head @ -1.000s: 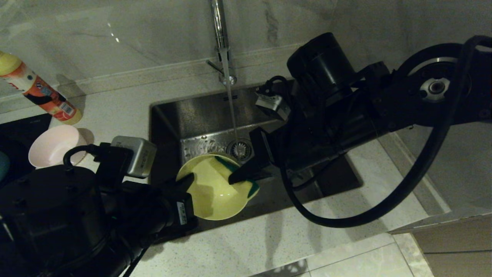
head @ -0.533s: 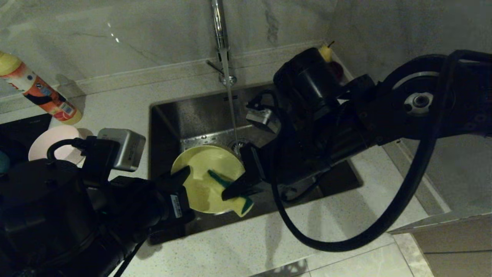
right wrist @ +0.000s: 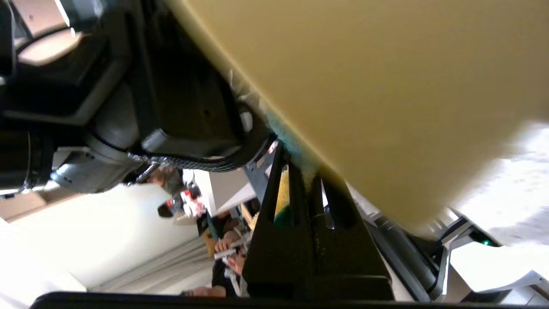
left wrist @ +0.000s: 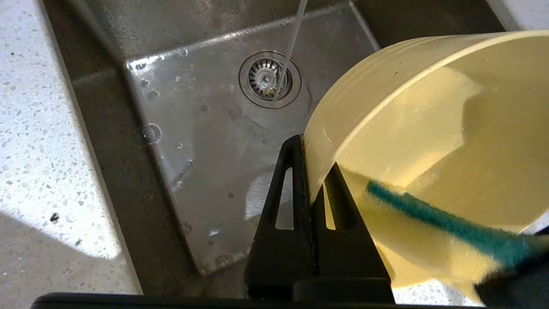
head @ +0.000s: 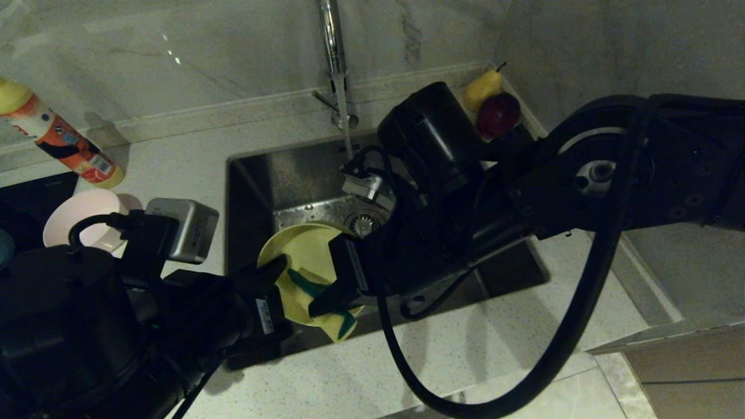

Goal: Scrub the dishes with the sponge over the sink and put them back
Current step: Wipe the bowl

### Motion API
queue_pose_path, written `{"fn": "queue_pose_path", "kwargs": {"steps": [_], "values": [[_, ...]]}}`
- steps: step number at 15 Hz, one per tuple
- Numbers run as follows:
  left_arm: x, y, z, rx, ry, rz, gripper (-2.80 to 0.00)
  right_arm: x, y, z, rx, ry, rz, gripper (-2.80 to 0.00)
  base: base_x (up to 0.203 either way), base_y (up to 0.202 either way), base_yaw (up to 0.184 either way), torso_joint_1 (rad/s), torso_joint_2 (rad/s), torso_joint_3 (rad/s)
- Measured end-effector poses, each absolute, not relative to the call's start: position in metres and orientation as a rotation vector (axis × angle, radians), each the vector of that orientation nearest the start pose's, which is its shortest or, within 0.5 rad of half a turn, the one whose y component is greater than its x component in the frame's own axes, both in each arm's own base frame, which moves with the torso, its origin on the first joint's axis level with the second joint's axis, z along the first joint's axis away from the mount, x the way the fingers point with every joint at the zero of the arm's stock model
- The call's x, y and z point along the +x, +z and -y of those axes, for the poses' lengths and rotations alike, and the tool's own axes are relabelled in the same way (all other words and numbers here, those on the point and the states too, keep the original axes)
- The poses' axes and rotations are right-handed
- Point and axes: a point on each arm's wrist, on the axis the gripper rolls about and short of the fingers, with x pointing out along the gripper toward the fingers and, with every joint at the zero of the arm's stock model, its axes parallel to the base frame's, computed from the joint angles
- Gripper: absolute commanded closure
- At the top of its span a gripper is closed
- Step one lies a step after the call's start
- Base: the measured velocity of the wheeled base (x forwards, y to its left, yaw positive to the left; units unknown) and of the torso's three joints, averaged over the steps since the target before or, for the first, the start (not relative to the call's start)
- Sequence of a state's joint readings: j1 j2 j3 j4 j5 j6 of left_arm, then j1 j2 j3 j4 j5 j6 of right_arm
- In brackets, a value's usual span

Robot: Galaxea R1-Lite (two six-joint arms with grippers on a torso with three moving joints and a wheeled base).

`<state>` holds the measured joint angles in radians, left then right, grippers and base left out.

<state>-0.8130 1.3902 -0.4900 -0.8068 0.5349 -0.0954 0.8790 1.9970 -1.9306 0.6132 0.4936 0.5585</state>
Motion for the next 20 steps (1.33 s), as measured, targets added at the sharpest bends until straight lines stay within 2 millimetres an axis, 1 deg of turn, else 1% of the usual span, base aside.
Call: {"fn": "queue_pose_path", "kwargs": {"steps": [2,5,9,12,14,16,20], "values": [[0.154,0.195,0.147,-0.034,-0.275,-0.088,0.0,0.244,0.278,-0.291,0.329,1.049,-1.033,0.0,0.0,0.0,0.0,0.0,0.0,0.0],[0.154,0.195,0.146,-0.036,-0.275,-0.089,0.0,0.252,0.288,-0.276,0.356,1.029,-0.988,0.0,0.0,0.0,0.0,0.0,0.0,0.0],[0.153,0.194,0.145,-0.034,-0.276,-0.093,0.0,0.248,0.303,-0.265,0.37,1.042,-0.93,0.0,0.0,0.0,0.0,0.0,0.0,0.0],[0.153,0.192,0.145,-0.03,-0.28,-0.096,0.0,0.242,0.312,-0.261,0.373,1.057,-0.907,0.0,0.0,0.0,0.0,0.0,0.0,0.0],[0.152,0.19,0.145,-0.024,-0.28,-0.103,0.0,0.234,0.314,-0.265,0.366,1.083,-0.908,0.0,0.0,0.0,0.0,0.0,0.0,0.0],[0.152,0.191,0.144,-0.026,-0.276,-0.101,0.0,0.227,0.311,-0.275,0.352,1.106,-0.931,0.0,0.0,0.0,0.0,0.0,0.0,0.0],[0.152,0.198,0.144,-0.051,-0.273,-0.071,0.0,0.227,0.29,-0.287,0.327,1.096,-1.009,0.0,0.0,0.0,0.0,0.0,0.0,0.0]]}}
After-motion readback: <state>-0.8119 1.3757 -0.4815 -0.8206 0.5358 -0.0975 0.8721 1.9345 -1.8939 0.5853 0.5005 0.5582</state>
